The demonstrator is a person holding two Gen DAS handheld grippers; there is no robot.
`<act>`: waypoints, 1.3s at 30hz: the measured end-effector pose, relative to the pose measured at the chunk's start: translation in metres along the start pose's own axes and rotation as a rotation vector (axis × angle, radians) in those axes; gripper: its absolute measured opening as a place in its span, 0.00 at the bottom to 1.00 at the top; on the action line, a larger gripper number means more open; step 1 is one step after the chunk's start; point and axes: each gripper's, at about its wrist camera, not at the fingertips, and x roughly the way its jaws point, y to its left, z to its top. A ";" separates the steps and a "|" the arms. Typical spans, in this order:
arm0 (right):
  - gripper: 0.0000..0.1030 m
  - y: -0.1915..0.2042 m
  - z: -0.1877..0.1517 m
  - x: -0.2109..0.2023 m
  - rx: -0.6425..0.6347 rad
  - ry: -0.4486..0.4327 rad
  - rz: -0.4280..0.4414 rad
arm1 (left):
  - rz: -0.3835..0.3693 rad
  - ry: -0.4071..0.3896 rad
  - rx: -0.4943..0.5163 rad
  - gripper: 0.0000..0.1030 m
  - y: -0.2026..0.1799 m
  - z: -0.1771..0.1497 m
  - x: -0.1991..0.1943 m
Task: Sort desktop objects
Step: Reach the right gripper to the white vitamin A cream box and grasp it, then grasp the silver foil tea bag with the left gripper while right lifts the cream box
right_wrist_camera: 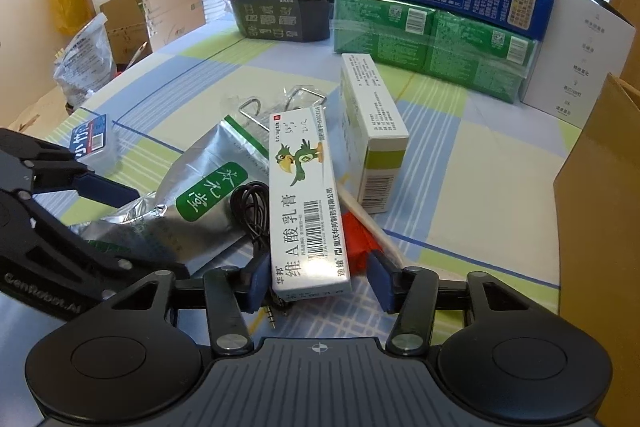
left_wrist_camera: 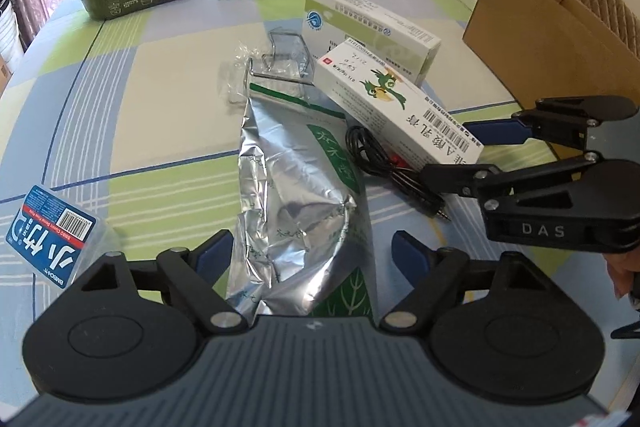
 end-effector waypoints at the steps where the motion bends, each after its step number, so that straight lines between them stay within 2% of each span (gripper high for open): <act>1: 0.39 0.001 0.000 0.000 -0.004 0.001 0.003 | 0.000 0.003 -0.006 0.76 0.001 0.001 0.001; 13: 0.34 0.000 -0.001 -0.014 0.028 0.009 -0.032 | 0.018 0.024 -0.017 0.51 0.001 0.000 -0.004; 16: 0.34 0.002 -0.008 -0.022 0.044 0.026 -0.030 | 0.037 0.035 0.009 0.49 -0.005 -0.004 -0.009; 22: 0.34 0.016 -0.029 -0.054 0.103 0.057 -0.022 | 0.056 0.072 0.056 0.49 -0.016 -0.026 -0.027; 30: 0.34 0.038 -0.082 -0.097 0.185 0.140 -0.036 | 0.049 0.140 0.084 0.49 -0.036 -0.068 -0.061; 34: 0.35 0.048 -0.088 -0.104 0.155 0.138 -0.038 | 0.031 0.144 0.069 0.55 -0.038 -0.082 -0.070; 36: 0.37 0.047 -0.088 -0.102 0.163 0.143 -0.044 | 0.031 0.142 0.062 0.61 -0.036 -0.082 -0.070; 38: 0.49 0.045 -0.088 -0.099 0.175 0.135 -0.041 | 0.021 0.145 0.049 0.65 -0.033 -0.082 -0.066; 39: 0.52 0.045 -0.087 -0.097 0.174 0.132 -0.041 | 0.013 0.151 0.041 0.65 -0.031 -0.081 -0.063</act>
